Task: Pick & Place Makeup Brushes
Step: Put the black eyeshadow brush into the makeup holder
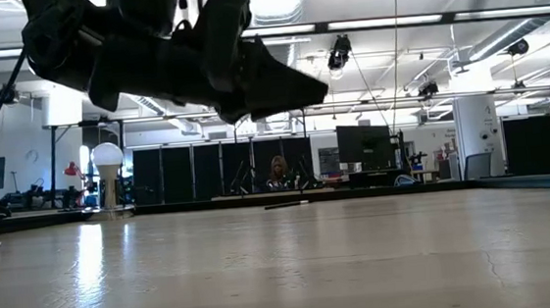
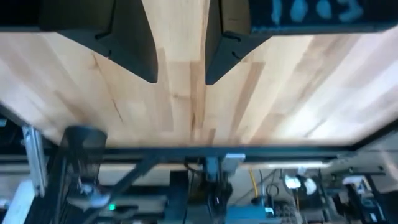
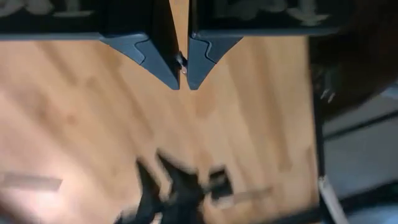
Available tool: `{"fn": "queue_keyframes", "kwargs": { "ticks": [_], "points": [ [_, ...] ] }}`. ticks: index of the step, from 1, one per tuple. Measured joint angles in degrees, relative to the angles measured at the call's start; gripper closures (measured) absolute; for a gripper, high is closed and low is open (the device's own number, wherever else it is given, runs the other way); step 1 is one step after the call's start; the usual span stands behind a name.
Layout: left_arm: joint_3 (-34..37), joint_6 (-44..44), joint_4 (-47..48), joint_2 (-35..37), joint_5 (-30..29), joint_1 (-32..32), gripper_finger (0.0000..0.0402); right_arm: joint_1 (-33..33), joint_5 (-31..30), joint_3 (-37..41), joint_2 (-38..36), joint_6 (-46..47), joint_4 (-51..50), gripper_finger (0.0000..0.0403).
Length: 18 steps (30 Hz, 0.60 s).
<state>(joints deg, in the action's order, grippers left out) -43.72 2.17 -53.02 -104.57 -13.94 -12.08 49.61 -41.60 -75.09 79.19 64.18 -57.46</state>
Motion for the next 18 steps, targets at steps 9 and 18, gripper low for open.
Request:
{"fn": "queue_keyframes", "kwargs": {
  "ticks": [9,18],
  "points": [
    [0.02,0.37,1.23,0.0,1.03,-0.02,0.0275,0.19,23.11,-11.09,3.02,11.35,-14.61,0.0392],
    [0.02,0.77,2.13,0.0,1.22,-0.04,0.0275,4.01,33.68,-11.89,3.07,30.04,-22.8,0.0391]
  ]
}}
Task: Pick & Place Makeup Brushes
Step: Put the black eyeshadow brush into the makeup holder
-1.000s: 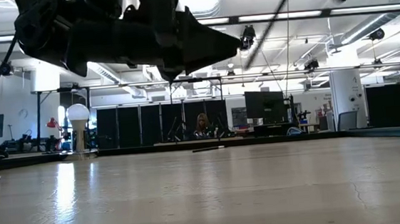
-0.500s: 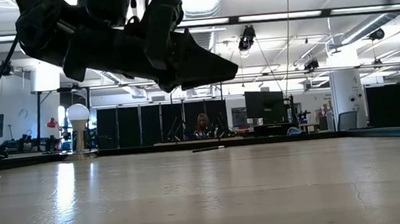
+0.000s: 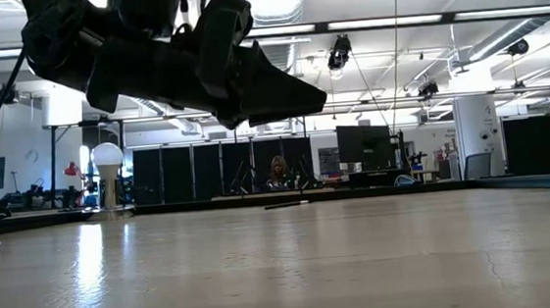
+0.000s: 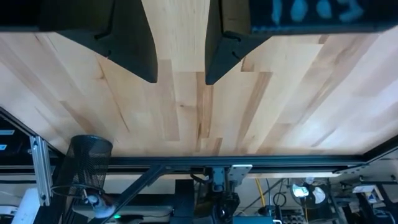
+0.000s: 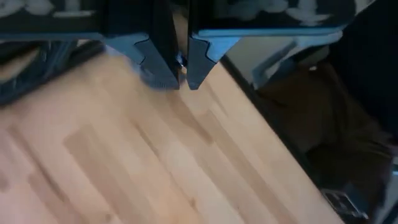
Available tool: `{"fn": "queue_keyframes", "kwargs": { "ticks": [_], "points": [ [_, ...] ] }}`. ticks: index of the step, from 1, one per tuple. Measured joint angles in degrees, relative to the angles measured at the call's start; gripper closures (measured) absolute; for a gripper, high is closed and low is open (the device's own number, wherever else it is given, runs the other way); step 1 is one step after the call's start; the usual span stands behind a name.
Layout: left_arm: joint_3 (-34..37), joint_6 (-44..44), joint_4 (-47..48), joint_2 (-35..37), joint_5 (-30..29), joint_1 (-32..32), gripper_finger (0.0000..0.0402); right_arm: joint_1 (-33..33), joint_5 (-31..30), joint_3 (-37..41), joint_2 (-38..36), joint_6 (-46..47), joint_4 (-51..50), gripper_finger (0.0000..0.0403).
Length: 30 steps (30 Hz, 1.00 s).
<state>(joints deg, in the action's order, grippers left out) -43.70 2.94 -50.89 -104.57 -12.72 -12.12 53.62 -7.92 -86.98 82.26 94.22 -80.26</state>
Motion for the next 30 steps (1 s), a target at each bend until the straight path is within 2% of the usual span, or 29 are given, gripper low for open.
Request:
{"fn": "queue_keyframes", "kwargs": {
  "ticks": [10,13,20,25,30],
  "points": [
    [0.0,0.09,0.48,0.0,0.03,0.0,0.0275,6.22,2.33,1.22,1.02,12.46,-5.42,0.039],
    [0.0,0.2,0.52,0.0,0.04,0.0,0.0275,6.85,3.0,2.38,1.63,13.17,-4.52,0.039],
    [0.0,0.34,0.92,-0.02,0.05,-0.03,0.0275,6.81,8.95,5.61,4.29,13.8,-2.87,0.039],
    [0.0,0.52,1.0,-0.02,0.05,-0.02,0.0275,6.98,9.28,8.69,4.59,13.62,3.55,0.039],
    [0.0,0.57,1.22,-0.02,0.03,-0.02,0.0275,6.98,9.29,11.67,4.59,13.8,5.8,0.039]
  ]
}}
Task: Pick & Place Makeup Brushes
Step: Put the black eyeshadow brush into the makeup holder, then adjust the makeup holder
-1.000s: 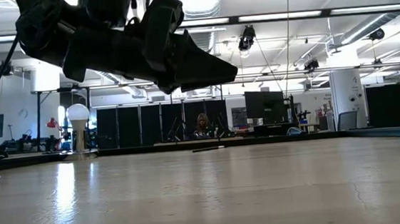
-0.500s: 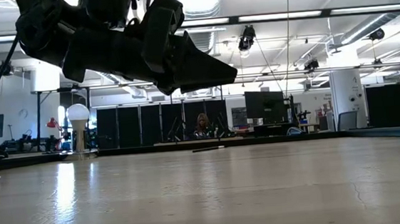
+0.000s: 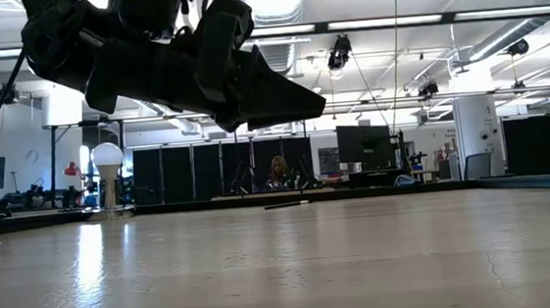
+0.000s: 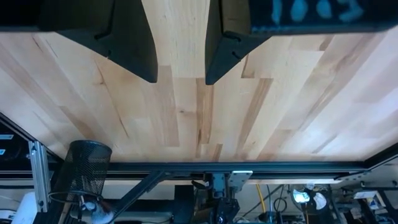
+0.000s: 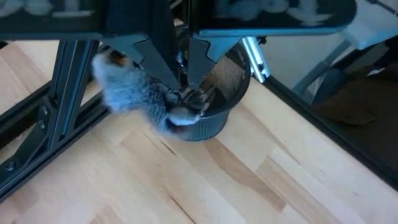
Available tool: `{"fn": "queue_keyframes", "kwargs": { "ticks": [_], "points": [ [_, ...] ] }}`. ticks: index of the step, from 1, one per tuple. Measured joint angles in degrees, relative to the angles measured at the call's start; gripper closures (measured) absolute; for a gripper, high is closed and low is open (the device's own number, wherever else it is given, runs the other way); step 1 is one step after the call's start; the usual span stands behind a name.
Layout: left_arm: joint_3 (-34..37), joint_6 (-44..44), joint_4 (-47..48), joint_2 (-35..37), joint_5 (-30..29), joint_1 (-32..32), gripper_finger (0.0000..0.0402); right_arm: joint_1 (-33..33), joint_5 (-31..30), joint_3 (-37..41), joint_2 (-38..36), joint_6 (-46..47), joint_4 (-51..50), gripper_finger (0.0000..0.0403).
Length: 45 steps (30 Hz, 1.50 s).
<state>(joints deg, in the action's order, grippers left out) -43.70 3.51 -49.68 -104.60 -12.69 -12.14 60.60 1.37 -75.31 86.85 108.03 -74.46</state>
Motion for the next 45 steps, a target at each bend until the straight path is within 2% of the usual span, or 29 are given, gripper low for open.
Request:
{"fn": "queue_keyframes", "kwargs": {
  "ticks": [6,15,20,24,30,35,45],
  "points": [
    [0.01,-0.01,0.12,0.0,0.0,0.0,0.0275,0.0,0.26,1.37,0.0,-0.06,0.04,0.0382],
    [0.0,0.17,0.19,0.0,0.02,0.0,0.0275,0.0,0.81,-0.86,-0.11,-1.39,-0.27,0.0297],
    [0.0,0.17,0.37,-0.02,0.0,0.02,0.0275,-0.4,2.8,-2.56,-0.58,-4.16,-0.19,0.0276],
    [0.0,0.15,0.81,-0.03,0.02,0.02,0.0275,-0.87,2.78,-3.01,-0.51,-8.31,1.71,0.03],
    [0.0,-0.17,1.54,-0.04,0.02,0.02,0.0275,-1.5,5.74,-0.97,3.26,-14.99,9.26,0.0385],
    [0.0,-0.15,1.54,-0.04,0.02,0.02,0.0275,-1.75,10.43,-0.54,7.97,-18.53,9.24,0.0394],
    [0.0,-0.13,1.68,-0.04,0.02,0.02,0.0275,-4.19,10.58,-0.26,11.16,-27.36,7.12,0.0395]
  ]
}}
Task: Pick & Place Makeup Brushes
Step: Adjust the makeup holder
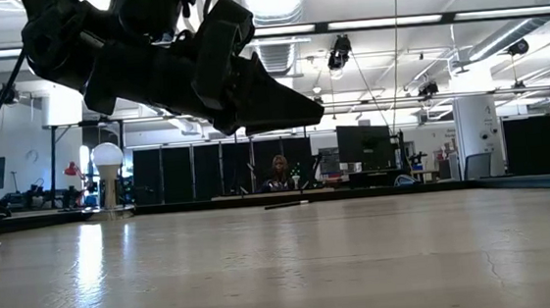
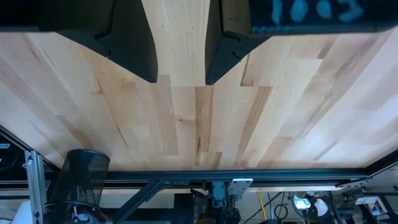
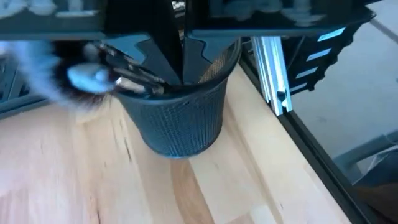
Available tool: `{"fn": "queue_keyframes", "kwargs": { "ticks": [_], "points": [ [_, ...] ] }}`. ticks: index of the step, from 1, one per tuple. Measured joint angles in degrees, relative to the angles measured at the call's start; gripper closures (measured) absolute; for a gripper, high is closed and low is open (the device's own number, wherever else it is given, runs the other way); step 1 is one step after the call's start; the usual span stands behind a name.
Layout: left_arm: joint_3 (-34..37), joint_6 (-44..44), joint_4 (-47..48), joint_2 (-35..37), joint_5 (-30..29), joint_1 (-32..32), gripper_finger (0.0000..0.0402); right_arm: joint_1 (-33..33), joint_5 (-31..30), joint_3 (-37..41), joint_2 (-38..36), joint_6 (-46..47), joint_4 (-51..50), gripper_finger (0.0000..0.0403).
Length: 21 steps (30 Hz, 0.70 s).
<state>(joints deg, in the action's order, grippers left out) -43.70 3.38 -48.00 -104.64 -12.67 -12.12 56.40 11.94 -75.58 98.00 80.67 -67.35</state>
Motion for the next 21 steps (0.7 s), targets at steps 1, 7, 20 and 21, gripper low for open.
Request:
{"fn": "queue_keyframes", "kwargs": {
  "ticks": [1,7,20,21],
  "points": [
    [0.0,0.02,0.06,0.0,0.0,0.0,0.0275,-0.16,-0.08,0.09,0.01,-0.76,0.04,0.0395],
    [0.0,-0.04,0.08,0.0,0.0,0.0,0.0275,-0.44,-3.53,0.49,-0.01,-2.72,-0.31,0.0395],
    [0.0,-0.07,0.08,0.0,-0.02,0.04,0.0275,-0.44,-6.59,-0.08,-0.33,-4.82,-4.95,0.0395],
    [0.0,-0.07,0.08,0.0,-0.02,0.04,0.0275,-0.44,-5.8,-0.08,-0.4,-4.85,-4.92,0.0395]
  ]
}}
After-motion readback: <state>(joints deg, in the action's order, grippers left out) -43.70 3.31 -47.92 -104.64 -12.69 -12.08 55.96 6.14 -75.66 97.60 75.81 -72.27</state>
